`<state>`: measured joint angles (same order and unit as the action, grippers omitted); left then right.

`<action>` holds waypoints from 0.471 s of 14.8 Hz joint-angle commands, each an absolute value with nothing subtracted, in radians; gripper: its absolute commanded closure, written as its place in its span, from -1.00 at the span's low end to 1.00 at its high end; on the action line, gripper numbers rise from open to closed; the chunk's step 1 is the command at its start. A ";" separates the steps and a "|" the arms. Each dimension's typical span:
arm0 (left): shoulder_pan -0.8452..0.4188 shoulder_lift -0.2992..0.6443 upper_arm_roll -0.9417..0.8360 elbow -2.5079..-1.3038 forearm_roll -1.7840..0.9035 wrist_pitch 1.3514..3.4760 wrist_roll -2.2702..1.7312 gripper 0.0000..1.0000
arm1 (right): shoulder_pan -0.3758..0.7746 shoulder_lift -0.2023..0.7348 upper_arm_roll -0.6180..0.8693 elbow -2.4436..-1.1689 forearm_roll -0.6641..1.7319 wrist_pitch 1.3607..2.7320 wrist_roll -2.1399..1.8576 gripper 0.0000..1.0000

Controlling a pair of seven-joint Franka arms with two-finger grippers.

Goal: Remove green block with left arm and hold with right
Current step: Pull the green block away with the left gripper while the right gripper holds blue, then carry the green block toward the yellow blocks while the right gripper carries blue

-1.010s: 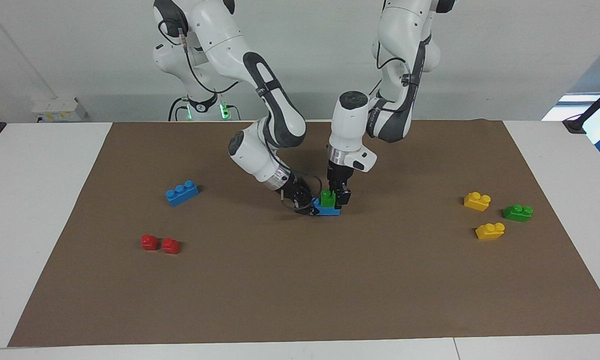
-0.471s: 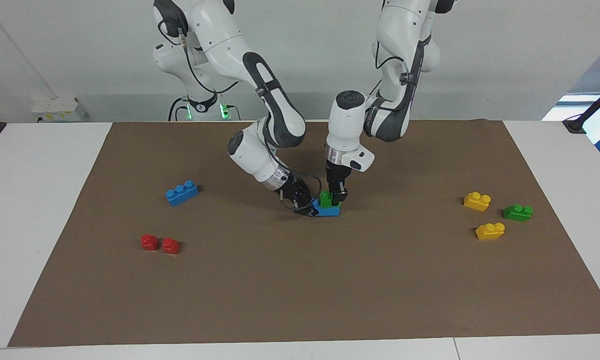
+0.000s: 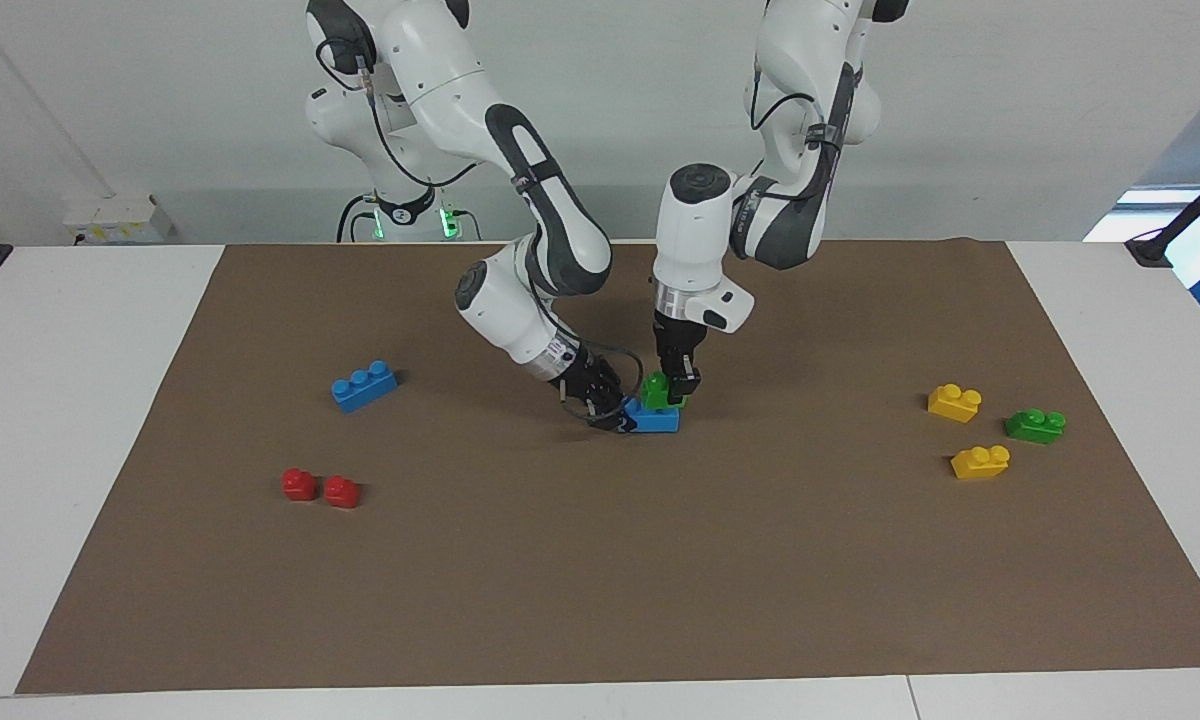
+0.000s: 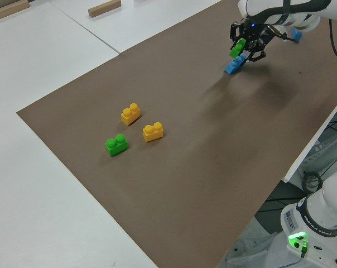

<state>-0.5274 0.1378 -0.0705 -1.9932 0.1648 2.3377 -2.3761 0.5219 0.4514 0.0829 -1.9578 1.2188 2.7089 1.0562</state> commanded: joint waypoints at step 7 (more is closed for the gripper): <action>-0.398 -0.017 -0.061 -2.006 0.141 2.131 -1.993 1.00 | 0.332 0.402 0.074 -1.980 1.034 2.483 1.008 1.00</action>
<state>-0.4578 0.0197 -0.0569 -1.9917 0.1633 2.1761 -2.1266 0.4236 0.4381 0.0717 -1.9603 1.1148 2.5768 1.0500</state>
